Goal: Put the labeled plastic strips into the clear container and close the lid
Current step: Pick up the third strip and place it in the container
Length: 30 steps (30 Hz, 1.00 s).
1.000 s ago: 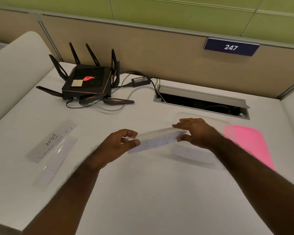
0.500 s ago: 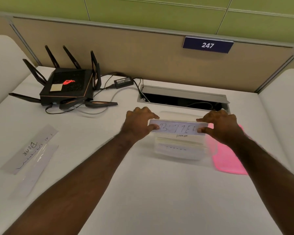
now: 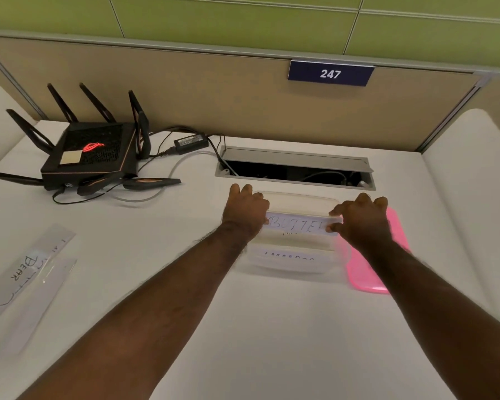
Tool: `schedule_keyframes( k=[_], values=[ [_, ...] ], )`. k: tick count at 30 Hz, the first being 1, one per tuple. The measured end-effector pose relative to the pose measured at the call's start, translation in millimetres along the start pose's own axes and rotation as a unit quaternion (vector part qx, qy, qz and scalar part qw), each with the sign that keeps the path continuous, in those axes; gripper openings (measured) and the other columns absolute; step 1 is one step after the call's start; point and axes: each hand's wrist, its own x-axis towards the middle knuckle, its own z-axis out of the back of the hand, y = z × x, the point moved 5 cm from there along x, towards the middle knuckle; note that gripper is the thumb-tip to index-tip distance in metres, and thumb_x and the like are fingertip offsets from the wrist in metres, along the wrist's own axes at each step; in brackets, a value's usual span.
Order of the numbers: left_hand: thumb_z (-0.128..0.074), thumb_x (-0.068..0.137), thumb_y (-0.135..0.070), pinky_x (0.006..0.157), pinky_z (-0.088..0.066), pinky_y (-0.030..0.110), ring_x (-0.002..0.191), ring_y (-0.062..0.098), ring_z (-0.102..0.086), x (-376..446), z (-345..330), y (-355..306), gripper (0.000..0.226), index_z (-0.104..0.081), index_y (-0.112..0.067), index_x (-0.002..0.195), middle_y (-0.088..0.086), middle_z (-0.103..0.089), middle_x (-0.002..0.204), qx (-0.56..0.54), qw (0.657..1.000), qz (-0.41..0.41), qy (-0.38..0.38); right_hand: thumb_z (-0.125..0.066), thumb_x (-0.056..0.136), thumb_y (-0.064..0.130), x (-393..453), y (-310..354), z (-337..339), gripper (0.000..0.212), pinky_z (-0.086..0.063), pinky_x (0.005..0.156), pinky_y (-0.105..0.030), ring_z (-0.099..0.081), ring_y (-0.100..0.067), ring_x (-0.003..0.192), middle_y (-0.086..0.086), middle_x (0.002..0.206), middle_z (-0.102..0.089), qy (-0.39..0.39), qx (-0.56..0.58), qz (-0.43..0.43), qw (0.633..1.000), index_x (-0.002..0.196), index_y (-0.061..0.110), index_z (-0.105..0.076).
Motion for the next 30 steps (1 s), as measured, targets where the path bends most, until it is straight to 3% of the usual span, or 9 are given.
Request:
schedule_keyframes(
  k=[5,8,14,22,25,30],
  values=[
    [-0.060,0.090,-0.028,0.102,-0.027,0.043,0.112,0.031,-0.048,1.9,-5.9,-15.5,0.021,-0.069,-0.015,0.104,0.004,-0.071,0.102,0.029,0.999,0.021,0.018,-0.070,0.078,0.048,2.9,15.7,-5.3,0.034,-0.031,0.090,-0.045,-0.050,-0.027,0.104,-0.003,0.107,-0.065,0.024,-0.119,0.029,0.992,0.101,0.023,-0.073],
    [-0.062,0.090,-0.028,0.105,-0.026,0.044,0.115,0.031,-0.049,4.0,-12.7,-21.9,0.021,-0.069,-0.013,0.103,0.007,-0.071,0.104,0.040,0.997,0.040,0.046,-0.066,0.083,0.037,2.2,24.4,-10.8,0.024,-0.033,0.094,-0.047,-0.049,-0.027,0.103,-0.005,0.107,-0.061,0.039,-0.149,0.039,0.987,0.096,0.019,-0.073],
    [-0.057,0.090,-0.015,0.106,-0.026,0.045,0.114,0.033,-0.051,7.8,-26.9,-27.4,0.015,-0.069,-0.008,0.095,0.011,-0.072,0.100,0.052,0.997,0.023,0.052,-0.061,0.088,0.033,2.7,32.3,-23.3,0.022,-0.031,0.101,-0.048,-0.047,-0.028,0.108,-0.007,0.111,-0.060,0.054,-0.162,0.051,0.984,0.100,0.016,-0.069],
    [-0.055,0.089,-0.014,0.105,-0.026,0.045,0.114,0.033,-0.049,14.8,-29.6,-26.0,0.019,-0.069,-0.009,0.100,0.008,-0.069,0.104,0.072,0.996,-0.007,0.051,-0.063,0.086,0.038,8.5,31.7,-30.0,0.026,-0.031,0.101,-0.050,-0.049,-0.029,0.109,-0.007,0.111,-0.062,0.068,-0.156,0.044,0.984,0.100,0.017,-0.069],
    [-0.059,0.088,-0.030,0.101,-0.029,0.046,0.113,0.029,-0.049,14.4,-25.6,-24.6,0.026,-0.067,-0.015,0.108,0.006,-0.065,0.112,0.062,0.998,-0.008,0.025,-0.062,0.085,0.048,7.7,28.8,-28.6,0.039,-0.031,0.098,-0.050,-0.051,-0.028,0.108,-0.006,0.111,-0.063,0.047,-0.131,0.034,0.990,0.107,0.016,-0.066],
    [-0.055,0.084,-0.028,0.088,-0.034,0.043,0.099,0.025,-0.053,5.0,-7.6,-17.2,0.029,-0.062,-0.017,0.111,0.003,-0.062,0.107,-0.009,0.997,0.011,-0.082,-0.067,0.082,0.045,-0.5,29.2,-15.9,0.042,-0.034,0.092,-0.049,-0.057,-0.029,0.099,-0.007,0.107,-0.067,-0.027,-0.086,0.045,0.995,0.111,0.015,-0.066]
  ],
)
